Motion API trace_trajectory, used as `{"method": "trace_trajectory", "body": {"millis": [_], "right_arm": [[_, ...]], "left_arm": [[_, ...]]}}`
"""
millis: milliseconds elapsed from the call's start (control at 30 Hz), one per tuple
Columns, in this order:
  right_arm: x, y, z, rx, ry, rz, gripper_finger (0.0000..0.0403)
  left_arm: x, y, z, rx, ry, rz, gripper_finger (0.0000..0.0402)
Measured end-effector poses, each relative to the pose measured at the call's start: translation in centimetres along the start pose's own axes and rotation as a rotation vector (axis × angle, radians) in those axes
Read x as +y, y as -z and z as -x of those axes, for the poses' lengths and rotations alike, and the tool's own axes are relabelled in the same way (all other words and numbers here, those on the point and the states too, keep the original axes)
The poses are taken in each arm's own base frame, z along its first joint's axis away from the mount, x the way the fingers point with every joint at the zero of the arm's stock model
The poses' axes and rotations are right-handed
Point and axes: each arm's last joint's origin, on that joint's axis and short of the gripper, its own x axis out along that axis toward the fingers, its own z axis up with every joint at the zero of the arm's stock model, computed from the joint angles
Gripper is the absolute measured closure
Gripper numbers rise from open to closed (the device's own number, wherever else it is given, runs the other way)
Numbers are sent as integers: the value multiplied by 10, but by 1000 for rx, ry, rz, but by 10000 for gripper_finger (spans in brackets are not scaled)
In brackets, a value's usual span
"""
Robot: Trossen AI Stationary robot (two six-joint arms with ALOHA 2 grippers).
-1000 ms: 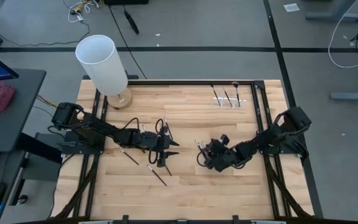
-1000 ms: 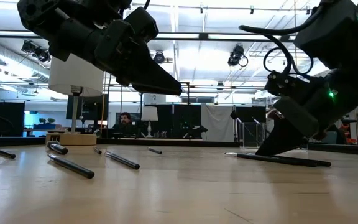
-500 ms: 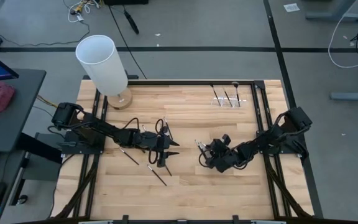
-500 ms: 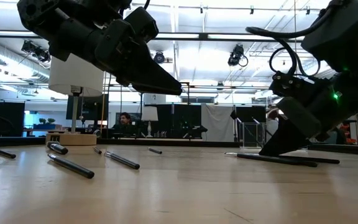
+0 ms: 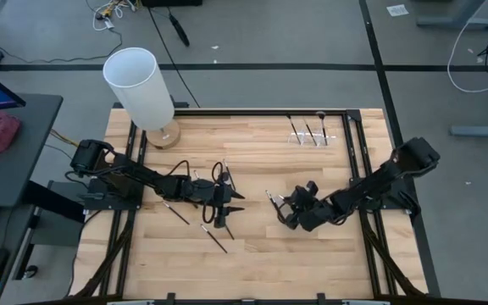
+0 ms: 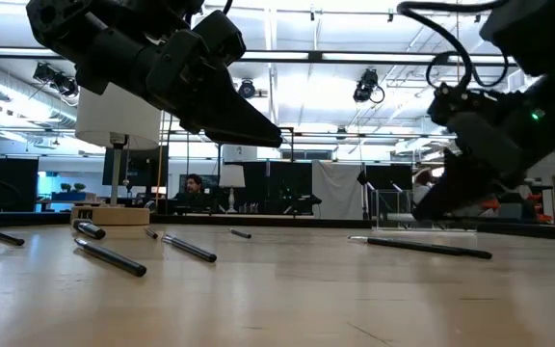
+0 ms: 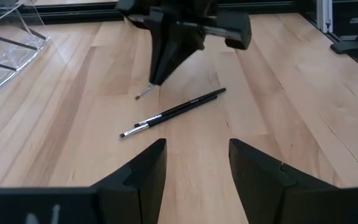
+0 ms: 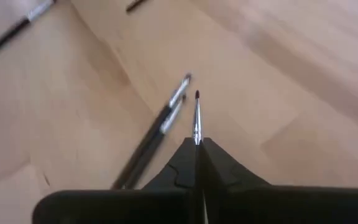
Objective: Put items in baskets/containers
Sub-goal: Put the eyeshadow brush into the transparent organizer
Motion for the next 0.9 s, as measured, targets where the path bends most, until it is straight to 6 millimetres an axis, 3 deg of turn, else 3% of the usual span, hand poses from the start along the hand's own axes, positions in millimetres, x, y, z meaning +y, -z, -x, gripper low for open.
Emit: {"method": "trace_trajectory", "body": {"millis": [267,533,700,900], "right_arm": [[21,-31,9,-266,-149,-18,397],[41,-66,31,-566,-446,69,397],[44,-70,35,-605,-527,90,397],[45,-68,34,-601,-545,97,396]], "left_arm": [[-1,2,-4,-17,8,2,225],[-11,1,-21,-276,38,4,225],[-20,-12,-17,-510,113,-33,225],[-21,-22,-10,-637,122,-21,225]]}}
